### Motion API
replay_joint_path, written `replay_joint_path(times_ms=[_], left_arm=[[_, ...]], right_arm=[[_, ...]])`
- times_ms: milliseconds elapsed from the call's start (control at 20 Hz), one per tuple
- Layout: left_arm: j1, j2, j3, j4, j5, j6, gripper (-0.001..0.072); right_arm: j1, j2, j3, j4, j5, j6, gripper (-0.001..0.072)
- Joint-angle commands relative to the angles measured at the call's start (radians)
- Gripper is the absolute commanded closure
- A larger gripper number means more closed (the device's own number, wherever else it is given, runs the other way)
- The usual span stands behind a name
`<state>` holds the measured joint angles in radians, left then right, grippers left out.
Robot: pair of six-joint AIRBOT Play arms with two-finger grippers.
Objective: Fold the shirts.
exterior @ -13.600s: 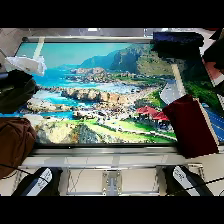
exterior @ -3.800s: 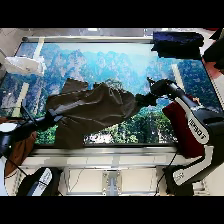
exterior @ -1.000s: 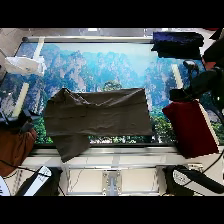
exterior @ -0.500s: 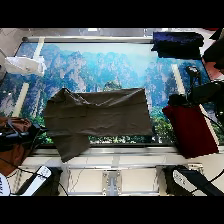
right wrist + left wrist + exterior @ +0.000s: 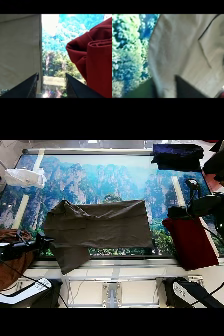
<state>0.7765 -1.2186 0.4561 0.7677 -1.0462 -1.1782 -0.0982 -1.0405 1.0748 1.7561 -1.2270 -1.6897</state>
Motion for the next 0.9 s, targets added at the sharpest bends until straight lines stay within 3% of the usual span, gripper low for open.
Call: replay_joint_path(times_ms=[0,200,300,500,650,700,750,850], left_arm=[[-0.049,-0.019,0.0,-0.036,-0.005,0.019,0.07],[-0.05,-0.018,0.002,-0.036,-0.024,0.02,0.0693],[-0.05,-0.018,0.002,-0.036,-0.034,0.02,0.0693],[-0.05,-0.018,0.002,-0.036,-0.035,0.047,0.0693],[-0.05,-0.018,0.002,-0.036,-0.035,0.056,0.0693],[-0.05,-0.018,0.002,-0.036,-0.035,0.061,0.0693],[-0.05,-0.018,0.002,-0.036,-0.035,0.06,0.0693],[-0.05,-0.018,0.002,-0.037,-0.035,0.06,0.0693]], right_arm=[[-0.001,0.001,0.0,-0.011,-0.039,0.005,0.0319],[-0.011,0.025,-0.022,-0.189,-0.142,-0.003,0.0319],[-0.082,0.091,-0.15,-0.165,-0.099,0.03,0.0319],[-0.212,0.293,-0.597,0.238,0.19,0.187,0.0316],[-0.209,0.294,-0.746,0.517,0.201,0.175,0.0316],[-0.2,0.277,-0.754,0.548,0.182,0.174,0.0294],[-0.185,0.257,-0.753,0.56,0.166,0.174,0.0225],[-0.156,0.219,-0.753,0.579,0.188,0.174,0.0211]])
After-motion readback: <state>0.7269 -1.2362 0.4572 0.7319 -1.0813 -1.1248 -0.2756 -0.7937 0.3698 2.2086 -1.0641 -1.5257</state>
